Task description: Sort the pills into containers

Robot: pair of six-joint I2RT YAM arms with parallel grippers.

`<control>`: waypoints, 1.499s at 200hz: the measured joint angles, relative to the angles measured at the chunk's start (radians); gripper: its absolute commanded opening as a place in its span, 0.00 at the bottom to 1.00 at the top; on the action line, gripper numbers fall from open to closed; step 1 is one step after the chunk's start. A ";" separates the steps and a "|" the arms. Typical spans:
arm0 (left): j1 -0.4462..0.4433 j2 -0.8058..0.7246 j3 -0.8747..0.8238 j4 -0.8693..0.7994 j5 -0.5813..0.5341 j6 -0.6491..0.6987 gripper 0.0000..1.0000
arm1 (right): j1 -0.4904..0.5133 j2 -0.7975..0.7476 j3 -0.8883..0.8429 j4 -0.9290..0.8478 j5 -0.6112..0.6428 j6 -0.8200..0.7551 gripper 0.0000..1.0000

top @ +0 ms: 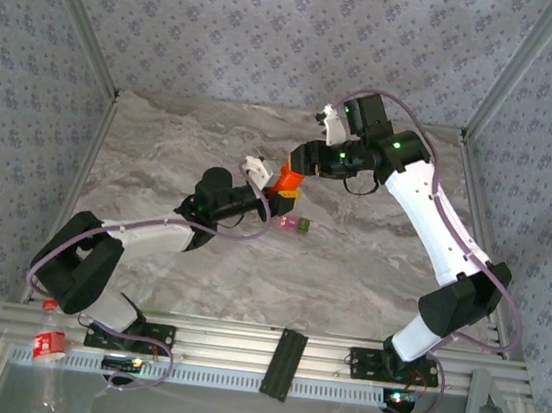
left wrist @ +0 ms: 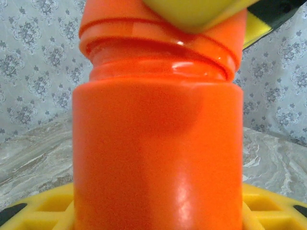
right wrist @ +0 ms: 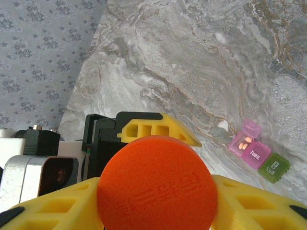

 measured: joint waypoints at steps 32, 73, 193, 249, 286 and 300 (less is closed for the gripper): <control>0.000 0.000 0.000 -0.008 0.010 0.005 0.00 | 0.000 0.011 0.025 -0.036 0.003 -0.018 0.43; 0.004 0.000 0.017 -0.058 0.048 0.045 0.00 | 0.000 0.044 0.093 -0.136 0.020 -0.105 0.39; 0.021 -0.008 0.018 -0.120 0.075 0.061 0.00 | -0.021 0.056 0.032 -0.089 -0.056 -0.081 0.40; 0.022 -0.008 0.018 -0.126 0.067 0.061 0.00 | -0.021 0.055 0.021 -0.069 -0.063 -0.013 0.39; 0.024 -0.008 0.018 -0.129 0.066 0.060 0.00 | -0.010 0.055 0.021 -0.063 -0.042 0.023 0.38; 0.028 -0.008 0.018 -0.131 0.066 0.060 0.00 | -0.003 0.055 0.021 -0.055 -0.028 0.042 0.39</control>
